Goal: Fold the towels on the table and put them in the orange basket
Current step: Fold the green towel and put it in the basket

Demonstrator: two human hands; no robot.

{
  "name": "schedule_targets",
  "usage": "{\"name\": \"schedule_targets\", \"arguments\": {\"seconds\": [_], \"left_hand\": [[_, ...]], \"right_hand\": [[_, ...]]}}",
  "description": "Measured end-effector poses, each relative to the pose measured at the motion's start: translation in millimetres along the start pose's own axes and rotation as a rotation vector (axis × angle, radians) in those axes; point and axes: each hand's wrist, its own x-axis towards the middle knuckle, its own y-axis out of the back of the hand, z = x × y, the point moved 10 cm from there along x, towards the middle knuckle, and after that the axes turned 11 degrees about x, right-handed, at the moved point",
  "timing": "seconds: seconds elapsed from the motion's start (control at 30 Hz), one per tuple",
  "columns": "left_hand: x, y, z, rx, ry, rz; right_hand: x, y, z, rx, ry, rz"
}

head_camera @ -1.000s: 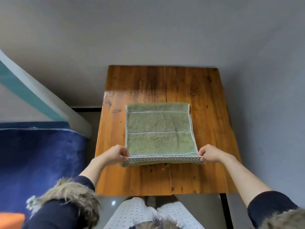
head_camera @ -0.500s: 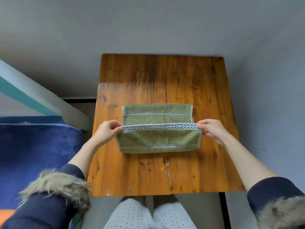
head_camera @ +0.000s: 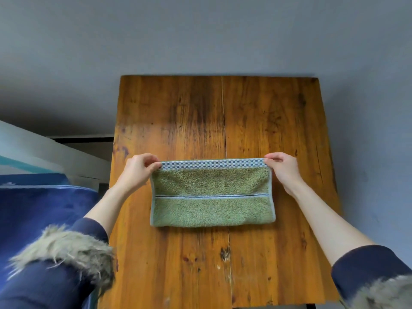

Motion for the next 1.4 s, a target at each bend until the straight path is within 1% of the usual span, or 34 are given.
{"name": "schedule_targets", "arguments": {"seconds": [0.07,0.13,0.2,0.27,0.3,0.37,0.4,0.47,0.53,0.63,0.77,0.9,1.0,1.17,1.3,1.33,1.4], "left_hand": [[9.7,-10.7,-5.8,0.027,0.014,-0.006],[16.1,-17.4,-11.9,0.081,0.026,0.010],[16.7,-14.9,-15.4,0.170,0.021,0.088],[8.4,-10.9,-7.4,0.299,-0.034,0.207],[0.1,-13.3,0.9,0.343,-0.076,0.264],[-21.8,-30.5,24.1,0.378,-0.165,0.318],[-33.0,-48.3,37.9,0.403,-0.219,0.292],[-50.7,-91.8,61.5,0.482,-0.321,0.184],[-57.5,-124.3,71.6,0.556,-0.367,0.130],[-43.6,-138.7,62.7,0.612,-0.342,0.131],[-26.3,-127.7,41.2,0.642,-0.343,0.177],[-19.9,-107.4,18.7,0.579,-0.292,0.260],[-18.4,-105.2,15.8,0.578,-0.284,0.289],[-18.6,-105.7,17.5,0.567,-0.303,0.297],[-28.8,-91.3,17.8,0.370,-0.346,0.322],[-35.4,-85.5,14.0,0.359,-0.317,0.357],[-52.4,-74.1,-0.4,0.401,-0.214,0.451]], "right_hand": [[9.2,-3.4,8.2,-0.008,-0.004,0.023],[15.2,-3.7,16.2,-0.076,0.008,0.071],[12.4,-1.5,15.9,-0.242,0.089,0.151],[-3.5,-9.1,9.2,-0.374,0.231,0.200],[-15.4,-20.1,7.9,-0.416,0.309,0.187],[-43.5,-57.4,10.8,-0.561,0.471,0.080],[-58.7,-79.6,16.7,-0.641,0.537,0.007],[-84.3,-121.3,32.7,-0.746,0.619,-0.125],[-97.2,-149.4,43.4,-0.796,0.664,-0.185],[-81.1,-154.9,58.0,-0.849,0.643,-0.171],[-46.4,-133.2,66.7,-0.960,0.673,-0.158],[-20.9,-89.4,60.2,-0.932,0.619,-0.016],[-16.0,-79.8,59.1,-0.937,0.608,0.023],[-17.4,-81.6,59.7,-0.967,0.589,0.014],[-34.0,-84.4,56.0,-0.923,0.520,0.020],[-44.7,-91.1,53.2,-0.891,0.524,0.009],[-71.6,-117.2,47.8,-0.837,0.593,-0.063]]}}
